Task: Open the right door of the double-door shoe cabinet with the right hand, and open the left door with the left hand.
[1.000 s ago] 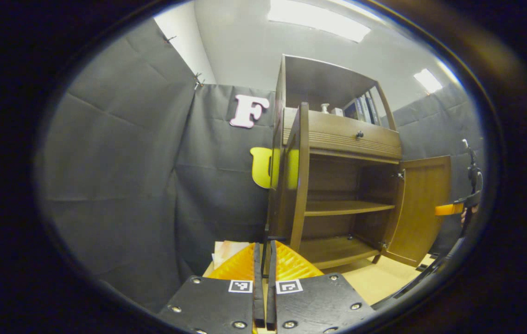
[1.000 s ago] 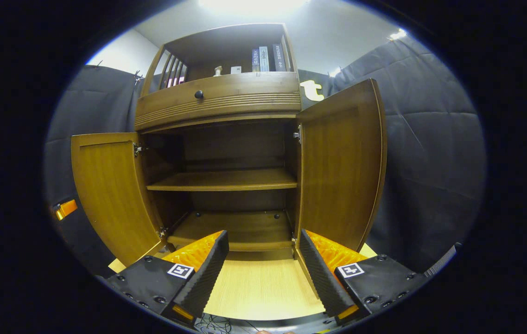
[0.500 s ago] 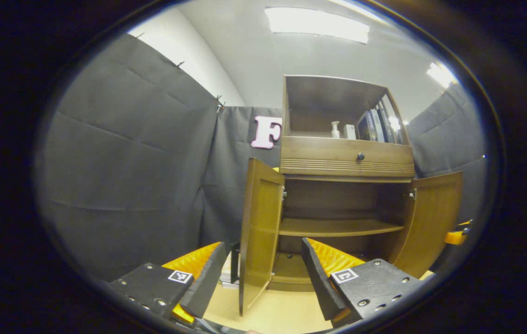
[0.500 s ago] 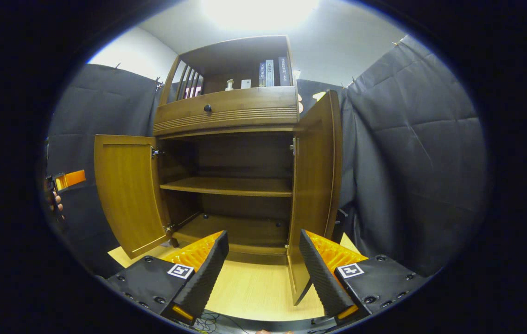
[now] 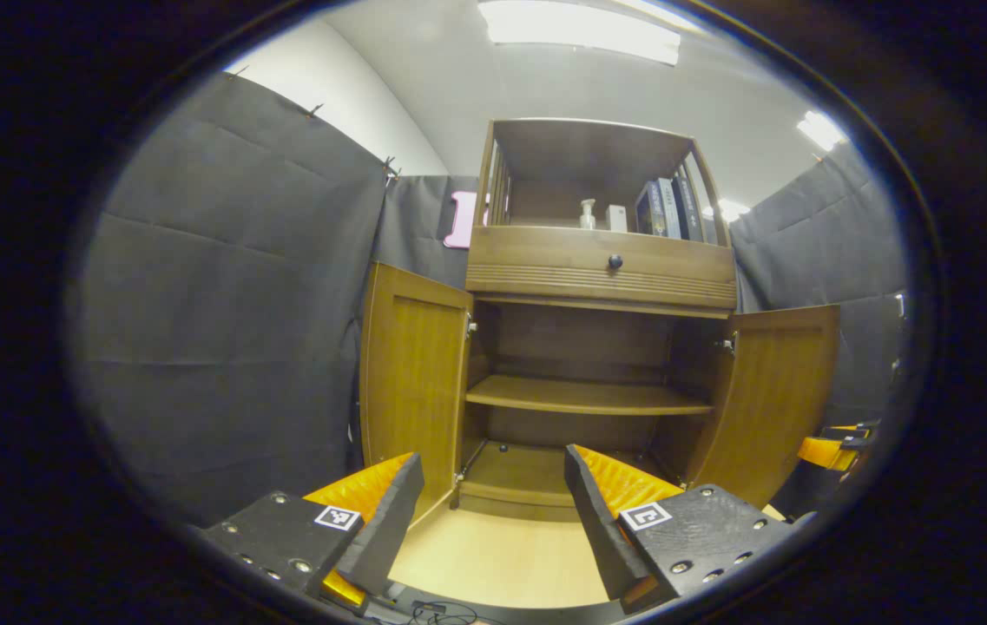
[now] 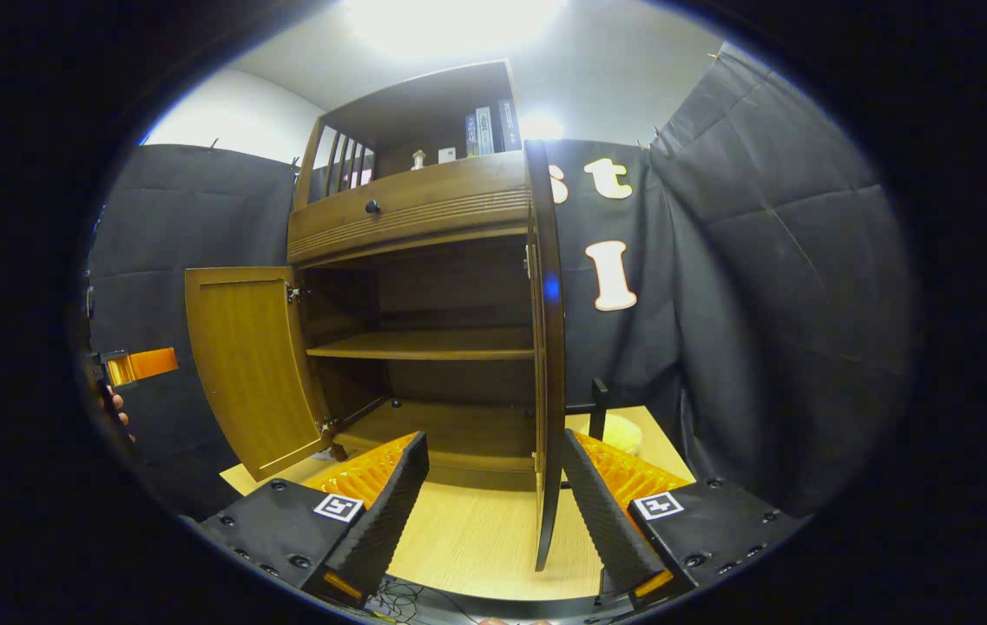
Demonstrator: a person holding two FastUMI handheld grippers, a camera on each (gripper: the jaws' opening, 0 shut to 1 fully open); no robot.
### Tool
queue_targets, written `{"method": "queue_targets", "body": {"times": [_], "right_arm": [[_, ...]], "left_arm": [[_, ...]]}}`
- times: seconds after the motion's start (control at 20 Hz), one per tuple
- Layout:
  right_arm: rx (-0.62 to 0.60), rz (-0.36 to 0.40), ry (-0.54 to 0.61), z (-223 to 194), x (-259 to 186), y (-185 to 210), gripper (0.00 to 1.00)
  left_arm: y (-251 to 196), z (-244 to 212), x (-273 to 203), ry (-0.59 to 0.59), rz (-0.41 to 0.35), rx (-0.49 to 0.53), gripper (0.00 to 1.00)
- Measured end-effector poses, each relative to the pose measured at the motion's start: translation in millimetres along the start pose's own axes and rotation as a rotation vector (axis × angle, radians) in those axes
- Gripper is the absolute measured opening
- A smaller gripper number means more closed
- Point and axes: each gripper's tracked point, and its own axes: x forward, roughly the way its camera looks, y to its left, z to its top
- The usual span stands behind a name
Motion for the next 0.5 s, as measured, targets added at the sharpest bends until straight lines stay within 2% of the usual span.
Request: {"method": "queue_targets", "body": {"times": [0.05,0.15,0.25,0.3,0.35,0.4,0.45,0.5], "right_arm": [[0.005,0.002,-0.007,2,-2,0,0.98],[0.001,0.003,-0.008,0,-3,1,0.97],[-0.002,-0.005,-0.002,-3,-4,2,0.98],[0.002,-0.01,-0.001,-4,-3,3,0.93],[0.007,-0.017,-0.002,-3,-2,6,0.93],[0.013,-0.026,-0.006,-3,-2,8,0.97],[0.021,-0.05,-0.029,1,1,9,0.98],[0.03,-0.081,-0.006,-1,7,8,0.97]], "left_arm": [[-2,1,0,-0.001,0.002,0.012,0.91],[-6,0,3,0.0,0.005,0.037,0.91],[-14,3,6,-0.007,-0.028,0.053,0.91],[-17,6,10,-0.015,-0.046,0.059,0.91],[-21,9,17,-0.027,-0.062,0.065,0.91],[-26,13,24,-0.042,-0.083,0.071,0.91],[-29,18,31,-0.067,-0.109,0.072,0.91],[-30,15,39,-0.044,-0.119,0.07,0.91]]}}
